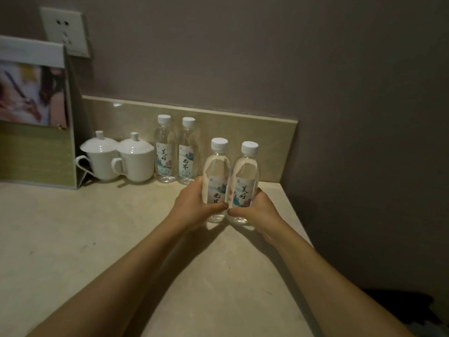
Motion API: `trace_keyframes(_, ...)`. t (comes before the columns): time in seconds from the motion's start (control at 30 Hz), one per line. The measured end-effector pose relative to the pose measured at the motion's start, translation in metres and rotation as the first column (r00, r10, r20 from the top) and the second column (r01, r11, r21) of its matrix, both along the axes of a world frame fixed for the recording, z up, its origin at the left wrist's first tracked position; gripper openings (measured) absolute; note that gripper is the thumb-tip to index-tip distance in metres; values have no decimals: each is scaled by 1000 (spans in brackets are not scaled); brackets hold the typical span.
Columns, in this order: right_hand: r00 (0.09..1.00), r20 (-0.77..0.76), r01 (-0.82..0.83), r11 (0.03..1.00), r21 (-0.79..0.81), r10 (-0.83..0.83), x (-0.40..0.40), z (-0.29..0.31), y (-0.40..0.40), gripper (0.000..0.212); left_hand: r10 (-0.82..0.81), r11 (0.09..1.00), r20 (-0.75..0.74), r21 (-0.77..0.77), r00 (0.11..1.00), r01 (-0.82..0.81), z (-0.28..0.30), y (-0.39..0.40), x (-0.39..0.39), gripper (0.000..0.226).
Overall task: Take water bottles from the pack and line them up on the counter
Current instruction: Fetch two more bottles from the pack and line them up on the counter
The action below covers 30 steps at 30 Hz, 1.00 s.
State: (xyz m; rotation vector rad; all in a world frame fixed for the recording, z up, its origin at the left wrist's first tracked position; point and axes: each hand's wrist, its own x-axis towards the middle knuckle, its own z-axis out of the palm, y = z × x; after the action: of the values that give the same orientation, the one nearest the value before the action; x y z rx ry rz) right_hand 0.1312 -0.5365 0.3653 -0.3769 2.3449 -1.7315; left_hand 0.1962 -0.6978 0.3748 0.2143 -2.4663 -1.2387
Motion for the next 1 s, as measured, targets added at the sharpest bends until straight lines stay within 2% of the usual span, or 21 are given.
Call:
trace_keyframes(0.17,997,78,-13,996,-85,20,1,2,2,73,10,1000,-1,16,1000,-10,0,2,-1,62)
trace_keyframes(0.4,997,81,2,995,-98,6,-2,1,-4,75,56,998,-58,26,997,-55,-6,2,-8,52)
trace_keyframes(0.5,998,54,7,1000,-7,-7,-3,3,-8,73,85,996,-61,-3,994,-85,-8,4,-8,59)
trace_keyframes(0.57,999,-9,37,994,107,-36,-2,4,-8,77,90,993,-44,-68,995,-93,-10,5,-6,65)
trace_keyframes(0.63,984,-148,140,939,315,-97,2,2,-5,88,162,966,-4,-201,987,-160,-10,3,0,68)
trace_keyframes(0.7,954,-265,248,872,423,-142,6,-2,-2,93,269,911,20,-329,963,-248,-8,0,4,70)
trace_keyframes(0.83,951,-273,240,901,361,-144,3,-6,-7,64,234,948,84,-239,969,-208,-9,3,2,66)
trace_keyframes(1.0,941,-285,269,912,310,-180,-3,-6,-19,55,243,929,11,-292,970,-229,-15,5,-9,48)
